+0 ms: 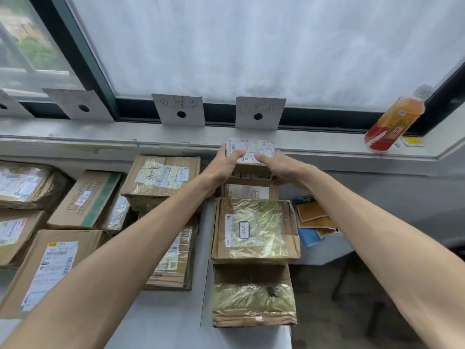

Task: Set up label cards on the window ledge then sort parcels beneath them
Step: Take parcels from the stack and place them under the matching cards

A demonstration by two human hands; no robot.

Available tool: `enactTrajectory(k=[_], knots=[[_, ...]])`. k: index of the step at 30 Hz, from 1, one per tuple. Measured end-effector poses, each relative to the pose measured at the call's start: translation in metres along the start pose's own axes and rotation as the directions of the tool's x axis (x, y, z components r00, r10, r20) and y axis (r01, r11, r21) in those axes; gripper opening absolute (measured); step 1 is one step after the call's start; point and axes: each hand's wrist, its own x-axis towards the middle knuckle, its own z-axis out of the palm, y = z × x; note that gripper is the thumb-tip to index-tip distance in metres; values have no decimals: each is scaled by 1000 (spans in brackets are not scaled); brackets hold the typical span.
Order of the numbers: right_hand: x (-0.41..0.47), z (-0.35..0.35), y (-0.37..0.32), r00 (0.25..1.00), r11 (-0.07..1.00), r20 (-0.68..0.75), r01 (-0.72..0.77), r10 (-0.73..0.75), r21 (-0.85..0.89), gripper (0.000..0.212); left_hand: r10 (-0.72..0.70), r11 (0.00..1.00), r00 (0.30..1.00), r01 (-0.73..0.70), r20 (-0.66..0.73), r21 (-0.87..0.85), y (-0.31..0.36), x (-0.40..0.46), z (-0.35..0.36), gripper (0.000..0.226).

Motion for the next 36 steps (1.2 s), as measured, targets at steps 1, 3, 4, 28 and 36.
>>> enactTrajectory(k=[1,3,4,28,36], knots=[[-8,-3,-2,1000,1000,0,9,-9,-3,79,0,1000,1000,0,-14,11,8,-10,-1,57],[-30,-9,-6,999,999,-8,38,-38,-14,86,0,998,999,2,-40,58,21,-31,-1,70],[-42,-11,-7,998,998,-17,52,-52,-20,83,10,996,999,-6,-49,88,26,-43,0,80],[-244,85,114,977,994,185,108,-107,4,60,-3,999,999,6,-53,44,-76,-276,67,54],[-223,123,135,989,1000,145,8,-4,-27,76,-43,999,995,42,-93,-15,-109,-262,85,38]])
